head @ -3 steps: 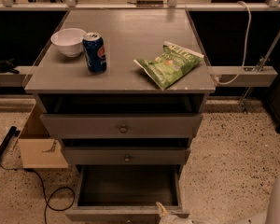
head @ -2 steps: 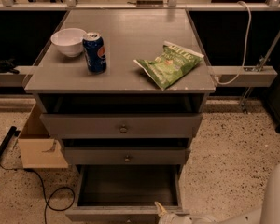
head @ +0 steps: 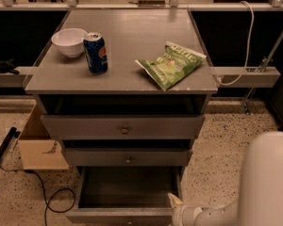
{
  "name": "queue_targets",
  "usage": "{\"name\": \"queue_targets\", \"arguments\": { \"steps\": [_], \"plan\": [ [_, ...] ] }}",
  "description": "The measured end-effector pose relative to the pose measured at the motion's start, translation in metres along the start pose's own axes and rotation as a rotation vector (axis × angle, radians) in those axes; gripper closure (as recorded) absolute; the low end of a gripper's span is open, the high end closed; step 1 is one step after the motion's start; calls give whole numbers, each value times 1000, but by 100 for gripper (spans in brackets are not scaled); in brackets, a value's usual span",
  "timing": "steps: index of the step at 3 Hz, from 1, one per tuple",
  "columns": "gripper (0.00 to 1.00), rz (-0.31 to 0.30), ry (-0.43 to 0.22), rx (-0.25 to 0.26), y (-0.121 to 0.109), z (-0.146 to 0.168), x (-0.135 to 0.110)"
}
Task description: Close bottom drawer
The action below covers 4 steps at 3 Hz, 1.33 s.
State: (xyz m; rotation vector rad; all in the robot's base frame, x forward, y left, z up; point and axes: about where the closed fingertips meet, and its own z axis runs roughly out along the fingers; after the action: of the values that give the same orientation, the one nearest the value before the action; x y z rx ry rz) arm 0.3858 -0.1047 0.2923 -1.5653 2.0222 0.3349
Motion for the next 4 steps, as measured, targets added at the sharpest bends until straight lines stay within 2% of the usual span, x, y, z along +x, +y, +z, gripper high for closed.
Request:
{"name": "queue_targets", "arguments": {
  "steps": [1,2,3,4],
  "plan": [
    [0,-83,56,-1,27,-8,13],
    [0,-105,63,38,27,-11,13],
    [0,-61,6,-26,43,3,6],
    [0,55,-64,-77,59,20,0]
  ]
}}
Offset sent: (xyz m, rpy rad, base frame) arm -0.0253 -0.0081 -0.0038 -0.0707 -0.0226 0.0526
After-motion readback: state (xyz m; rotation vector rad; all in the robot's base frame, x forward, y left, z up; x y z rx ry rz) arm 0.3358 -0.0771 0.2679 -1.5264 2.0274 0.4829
